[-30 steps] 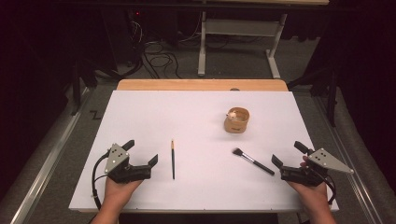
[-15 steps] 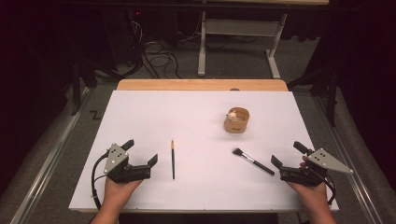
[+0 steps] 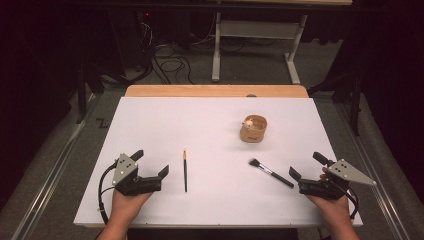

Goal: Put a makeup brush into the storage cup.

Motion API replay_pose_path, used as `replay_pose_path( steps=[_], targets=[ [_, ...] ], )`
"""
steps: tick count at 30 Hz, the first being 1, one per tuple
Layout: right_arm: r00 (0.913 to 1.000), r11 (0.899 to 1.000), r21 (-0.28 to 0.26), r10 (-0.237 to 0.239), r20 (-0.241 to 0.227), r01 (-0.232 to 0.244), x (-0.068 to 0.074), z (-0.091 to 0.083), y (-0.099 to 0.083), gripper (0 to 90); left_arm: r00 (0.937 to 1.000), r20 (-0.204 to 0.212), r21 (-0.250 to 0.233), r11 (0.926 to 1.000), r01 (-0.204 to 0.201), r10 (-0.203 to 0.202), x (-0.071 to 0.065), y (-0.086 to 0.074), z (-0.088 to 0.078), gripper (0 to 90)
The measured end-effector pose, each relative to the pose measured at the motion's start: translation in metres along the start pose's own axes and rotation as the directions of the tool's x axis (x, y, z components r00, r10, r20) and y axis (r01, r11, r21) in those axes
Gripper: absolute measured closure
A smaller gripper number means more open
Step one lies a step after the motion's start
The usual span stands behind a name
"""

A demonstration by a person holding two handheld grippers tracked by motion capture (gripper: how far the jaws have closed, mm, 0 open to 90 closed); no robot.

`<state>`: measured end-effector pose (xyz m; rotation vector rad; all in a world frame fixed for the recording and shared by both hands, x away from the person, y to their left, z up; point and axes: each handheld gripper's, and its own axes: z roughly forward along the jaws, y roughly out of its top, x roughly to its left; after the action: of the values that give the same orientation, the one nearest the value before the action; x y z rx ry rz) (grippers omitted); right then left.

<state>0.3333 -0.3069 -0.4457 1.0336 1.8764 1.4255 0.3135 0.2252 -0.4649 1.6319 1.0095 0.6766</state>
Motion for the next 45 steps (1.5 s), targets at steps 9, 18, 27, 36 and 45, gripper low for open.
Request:
replay_pose_path(
  steps=[9, 18, 27, 36, 45],
  targets=[
    [1.0, 1.0, 0.007, -0.003, -0.004, 0.003, 0.0, 0.002, -0.001, 0.3, 0.9999, -0.014, 0.064, 0.9979, -0.002, 0.003, 0.001, -0.002, 0.004, 1.8],
    [1.0, 1.0, 0.016, -0.005, 0.003, 0.005, 0.0, 0.002, -0.002, 0.3, 0.9992, -0.027, 0.109, 0.9934, 0.034, -0.031, 0.005, -0.003, 0.006, 3.0],
    [0.9989, 0.998, 0.04, -0.044, 0.015, 0.044, 0.004, 0.005, 0.002, 0.3, 0.9955, -0.055, 0.153, 0.9846, 0.085, -0.077, 0.013, -0.002, 0.004, 6.3],
    [0.9997, 0.999, 0.03, -0.025, 0.003, 0.025, -0.001, 0.006, 0.003, 0.3, 0.9946, -0.07, 0.216, 0.9723, 0.09, -0.077, 0.012, 0.004, 0.006, 7.2],
    [0.9999, 0.999, 0.046, -0.003, 0.01, 0.003, -0.006, 0.001, -0.006, 0.3, 0.9932, -0.097, 0.289, 0.9532, 0.089, -0.064, 0.009, 0.006, 0.012, 7.2]
  ],
)
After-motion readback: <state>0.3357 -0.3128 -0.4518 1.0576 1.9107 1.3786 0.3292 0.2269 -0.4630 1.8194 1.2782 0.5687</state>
